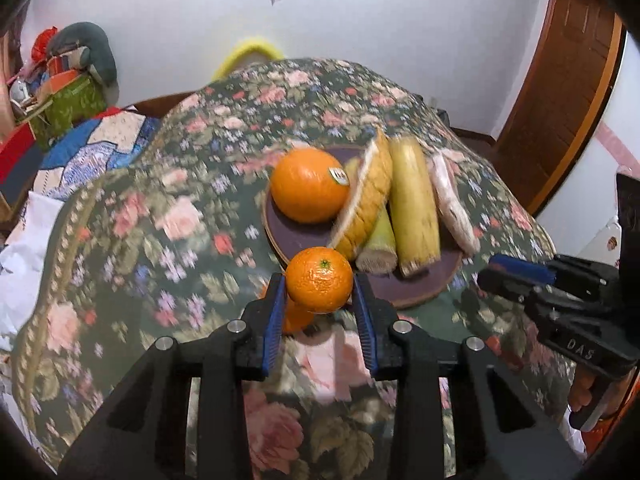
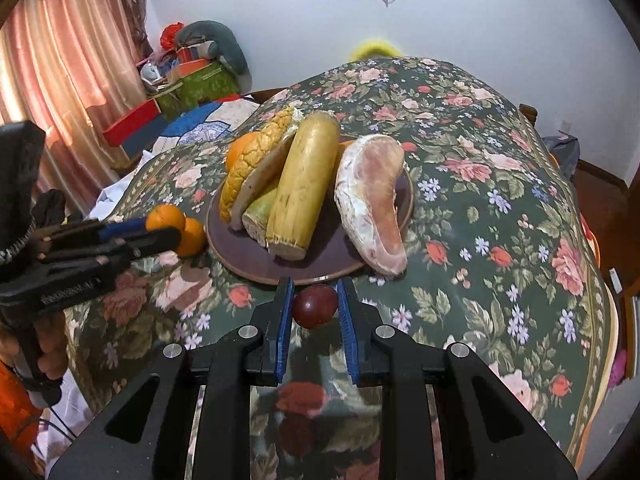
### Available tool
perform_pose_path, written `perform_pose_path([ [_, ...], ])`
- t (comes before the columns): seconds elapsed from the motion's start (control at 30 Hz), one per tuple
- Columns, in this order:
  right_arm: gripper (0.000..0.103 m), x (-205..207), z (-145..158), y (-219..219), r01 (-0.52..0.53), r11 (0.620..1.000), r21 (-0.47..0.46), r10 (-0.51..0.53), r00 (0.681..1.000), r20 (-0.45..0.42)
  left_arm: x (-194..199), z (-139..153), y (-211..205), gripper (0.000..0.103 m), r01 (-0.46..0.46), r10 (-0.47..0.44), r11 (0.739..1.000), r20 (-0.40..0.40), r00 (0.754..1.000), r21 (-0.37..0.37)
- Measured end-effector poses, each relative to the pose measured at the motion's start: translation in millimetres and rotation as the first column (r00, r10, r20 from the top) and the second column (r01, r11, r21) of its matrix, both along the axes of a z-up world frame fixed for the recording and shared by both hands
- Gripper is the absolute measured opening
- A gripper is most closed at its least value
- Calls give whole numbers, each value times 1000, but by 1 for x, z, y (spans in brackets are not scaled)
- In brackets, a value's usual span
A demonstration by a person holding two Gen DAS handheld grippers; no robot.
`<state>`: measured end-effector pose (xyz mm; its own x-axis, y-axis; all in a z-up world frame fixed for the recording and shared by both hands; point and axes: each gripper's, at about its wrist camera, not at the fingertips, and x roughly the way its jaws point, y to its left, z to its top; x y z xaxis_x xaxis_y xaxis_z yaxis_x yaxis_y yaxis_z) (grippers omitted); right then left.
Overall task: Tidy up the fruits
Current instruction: 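Grasp a small mandarin with the left tool and push it onto the plate, then open the left tool and pull it back from the plate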
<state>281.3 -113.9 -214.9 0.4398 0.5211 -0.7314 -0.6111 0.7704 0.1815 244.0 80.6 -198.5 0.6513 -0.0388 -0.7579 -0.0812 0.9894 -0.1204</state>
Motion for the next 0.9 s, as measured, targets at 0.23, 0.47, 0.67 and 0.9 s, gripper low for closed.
perform_pose_path([
  [0.23, 20, 13, -2, 13, -14, 1000, -13, 14, 1000, 10, 27, -6, 15, 33, -18, 18, 1000, -18, 1000, -5],
  [0.47, 20, 20, -8, 21, -31, 999, -31, 32, 999, 14, 47, -17, 18, 33, -9, 8, 1000, -40, 999, -14],
  [0.67, 20, 24, -12, 20, -36, 999, -32, 37, 999, 8, 55, -23, 17, 33, 0, -1, 1000, -47, 999, -20],
  [0.9, 22, 24, -11, 21, -34, 999, -42, 34, 999, 5, 55, -20, 15, 38, 0, -1, 1000, -46, 999, -7],
])
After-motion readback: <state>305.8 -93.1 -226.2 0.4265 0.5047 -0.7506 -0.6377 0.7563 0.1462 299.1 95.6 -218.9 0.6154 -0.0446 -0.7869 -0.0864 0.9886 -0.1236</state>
